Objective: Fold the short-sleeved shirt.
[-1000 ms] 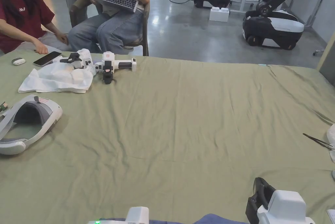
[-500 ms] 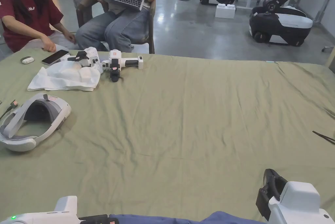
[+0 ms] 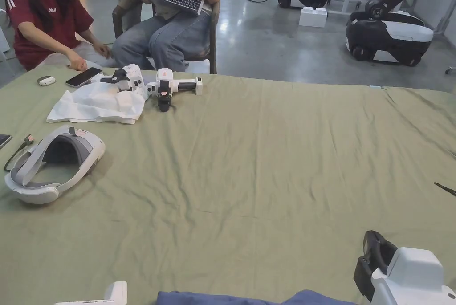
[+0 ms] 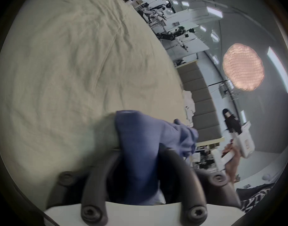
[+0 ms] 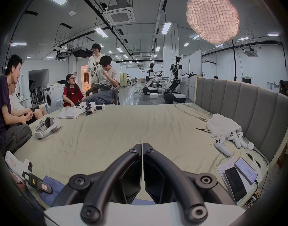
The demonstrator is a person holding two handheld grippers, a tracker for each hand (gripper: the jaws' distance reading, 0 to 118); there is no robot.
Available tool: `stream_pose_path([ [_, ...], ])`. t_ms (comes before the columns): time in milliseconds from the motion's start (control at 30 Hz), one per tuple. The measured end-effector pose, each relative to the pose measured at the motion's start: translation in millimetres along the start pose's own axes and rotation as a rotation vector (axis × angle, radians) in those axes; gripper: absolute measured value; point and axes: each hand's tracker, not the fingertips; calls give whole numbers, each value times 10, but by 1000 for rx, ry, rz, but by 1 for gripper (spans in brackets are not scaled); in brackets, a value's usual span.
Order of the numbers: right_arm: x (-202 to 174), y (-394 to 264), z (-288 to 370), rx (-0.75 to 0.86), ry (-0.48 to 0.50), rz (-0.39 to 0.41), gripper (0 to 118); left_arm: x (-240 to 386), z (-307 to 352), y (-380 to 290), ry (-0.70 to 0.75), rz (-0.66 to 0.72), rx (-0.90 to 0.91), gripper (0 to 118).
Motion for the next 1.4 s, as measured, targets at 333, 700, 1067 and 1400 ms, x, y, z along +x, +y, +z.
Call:
stream_pose_path([
  [333,34,2,9,-9,0,2,0,148,307,89,-78,-12,90,15],
  [700,60,13,-23,-11,5,2,0,742,1019,425,196,-39,150,15],
  [1067,9,-25,-59,-20,24,-6,0,1596,935,384,376,-150,141,15],
  [1400,76,-27,-47,-28,16,-4,0,2088,564,301,300,-186,59,16],
])
